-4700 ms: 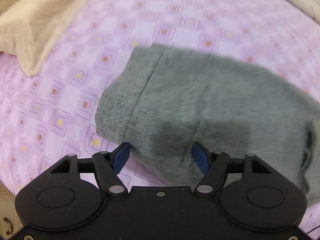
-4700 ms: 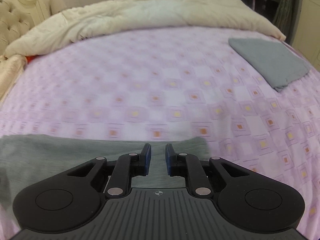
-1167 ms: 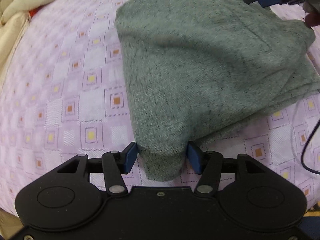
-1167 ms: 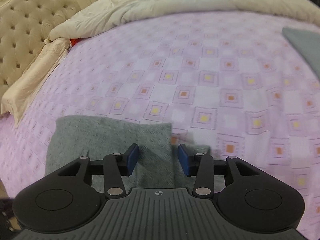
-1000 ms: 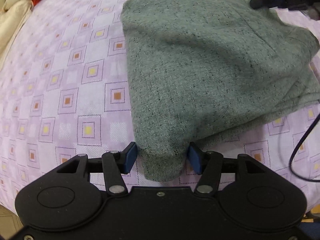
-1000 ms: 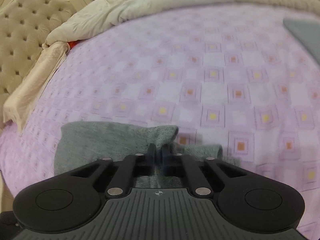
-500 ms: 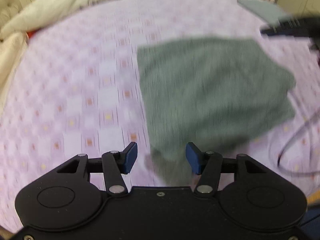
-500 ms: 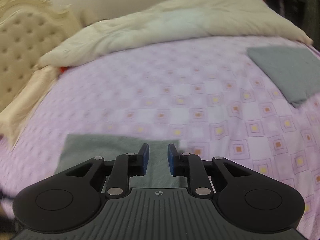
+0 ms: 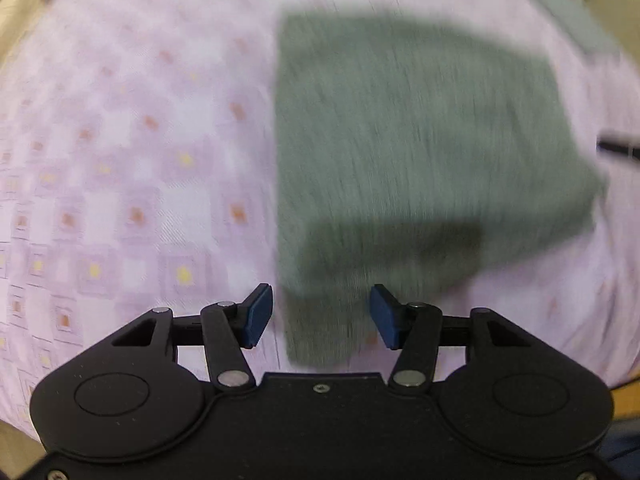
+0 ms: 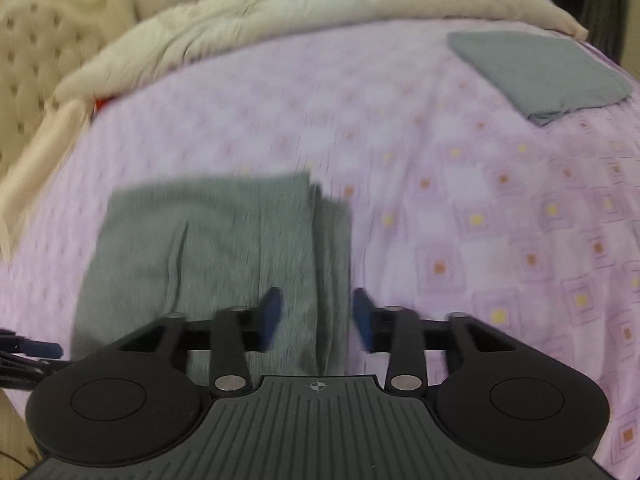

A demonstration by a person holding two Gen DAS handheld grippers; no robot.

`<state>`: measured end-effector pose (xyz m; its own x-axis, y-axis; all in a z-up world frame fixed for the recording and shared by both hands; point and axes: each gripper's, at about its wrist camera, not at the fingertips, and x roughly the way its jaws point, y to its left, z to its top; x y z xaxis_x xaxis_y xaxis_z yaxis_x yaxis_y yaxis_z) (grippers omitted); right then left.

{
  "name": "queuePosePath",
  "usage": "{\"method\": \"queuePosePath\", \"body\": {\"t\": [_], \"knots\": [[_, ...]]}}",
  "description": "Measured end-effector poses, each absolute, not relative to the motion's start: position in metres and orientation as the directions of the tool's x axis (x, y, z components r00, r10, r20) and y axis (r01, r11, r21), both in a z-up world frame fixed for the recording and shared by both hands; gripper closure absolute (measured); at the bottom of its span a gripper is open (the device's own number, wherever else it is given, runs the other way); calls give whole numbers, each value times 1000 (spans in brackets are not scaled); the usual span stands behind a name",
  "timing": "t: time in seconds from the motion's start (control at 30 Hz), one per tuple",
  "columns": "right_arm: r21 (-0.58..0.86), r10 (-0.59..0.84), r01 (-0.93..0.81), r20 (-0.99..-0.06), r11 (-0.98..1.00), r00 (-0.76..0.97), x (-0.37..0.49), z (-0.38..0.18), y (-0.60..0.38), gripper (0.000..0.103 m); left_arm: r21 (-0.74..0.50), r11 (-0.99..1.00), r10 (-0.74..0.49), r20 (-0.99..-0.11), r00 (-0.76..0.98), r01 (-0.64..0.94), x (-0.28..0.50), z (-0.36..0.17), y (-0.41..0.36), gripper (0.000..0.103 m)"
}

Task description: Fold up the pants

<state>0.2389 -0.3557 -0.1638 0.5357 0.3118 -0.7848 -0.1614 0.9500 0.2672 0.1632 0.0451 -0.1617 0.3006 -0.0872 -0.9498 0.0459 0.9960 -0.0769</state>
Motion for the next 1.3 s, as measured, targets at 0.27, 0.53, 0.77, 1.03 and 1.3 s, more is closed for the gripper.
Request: {"method": "queuePosePath", "body": {"t": [0.27, 0.53, 0.77, 1.03, 1.3], "knots": [[345, 368, -136, -810, 929, 457, 274, -190, -342, 45, -149, 987, -102, -877, 470, -65, 219, -132, 58, 30], [393, 380, -52, -836, 918, 396, 290, -223, -345, 33, -104, 993, -84, -952, 296, -52, 234, -190, 42, 26], [419, 394, -31, -821, 907, 412, 286, -224, -345, 28, -160, 976, -119, -961, 252, -150, 243, -213, 50, 0], [396, 368, -9, -844, 918, 391, 292, -222, -336, 28, -139, 979, -101, -967, 234, -148, 259, -212, 35, 0], [425, 405, -32, -833, 905, 376, 294, -218, -330, 69, -192, 969, -148, -954, 260, -156, 266, -209, 27, 28]]}}
